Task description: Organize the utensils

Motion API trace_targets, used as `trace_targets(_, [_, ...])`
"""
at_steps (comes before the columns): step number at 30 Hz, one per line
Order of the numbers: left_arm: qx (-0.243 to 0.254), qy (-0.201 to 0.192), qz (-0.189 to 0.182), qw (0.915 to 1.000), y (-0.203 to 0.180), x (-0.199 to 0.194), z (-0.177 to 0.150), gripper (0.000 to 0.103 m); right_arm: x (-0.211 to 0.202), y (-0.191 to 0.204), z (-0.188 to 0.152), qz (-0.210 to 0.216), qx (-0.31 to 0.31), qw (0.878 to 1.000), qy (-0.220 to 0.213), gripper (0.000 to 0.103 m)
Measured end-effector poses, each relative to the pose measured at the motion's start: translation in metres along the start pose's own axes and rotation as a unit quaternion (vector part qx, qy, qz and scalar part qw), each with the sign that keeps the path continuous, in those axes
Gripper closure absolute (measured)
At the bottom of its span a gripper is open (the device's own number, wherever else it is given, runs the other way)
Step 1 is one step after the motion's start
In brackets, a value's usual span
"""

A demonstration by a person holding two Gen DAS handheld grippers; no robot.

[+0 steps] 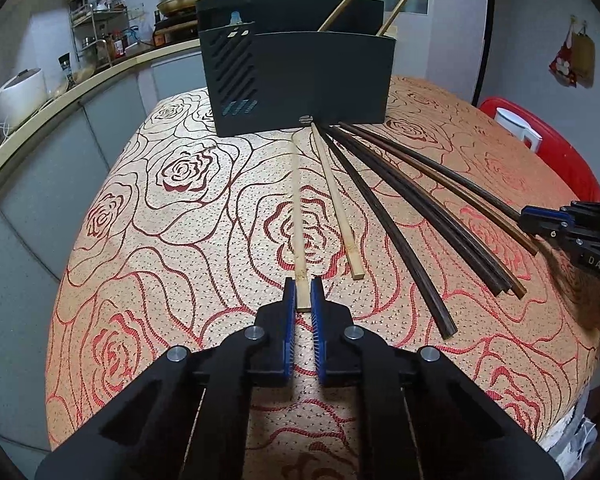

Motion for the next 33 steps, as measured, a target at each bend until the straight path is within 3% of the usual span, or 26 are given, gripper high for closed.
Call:
trace_targets(5, [-0.004,-0.01,0.008,0.9999,0.005,-0.013,0.004,0.096,-0.014,-0.008,0.005,0.003,0.018,1.0,-0.013,0.093])
trace_targets(13, [0.003,-0.054,0.026,0.9982,0.015,-0.062,0.024,0.096,-0.064,-0.025,0.033,0.008,0.051,0.995,-0.08,0.095])
trace_targets(24, [0.021,-0.123,0.031,0.9918,0.017,-0.123,0.08,0.096,-0.121,-0.037,0.093,0.025,0.069,0.984,-0.164,0.095])
trace_targets(33, [0.027,-0.139,0.023,0.9897,0.018,-0.137,0.119,0.096,-0.14,-0.034,0.131,0.031,0.063,0.978,-0.196,0.095])
Point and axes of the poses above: each gripper's, at about its wrist camera, not at the fingertips, and x roughly the way its jaws point, y to its left, z to its top, the point moved 6 cm from there along x, roughly the way its jaws point, and after that the axes turned 10 degrees about -z, right-handed, at the moved point
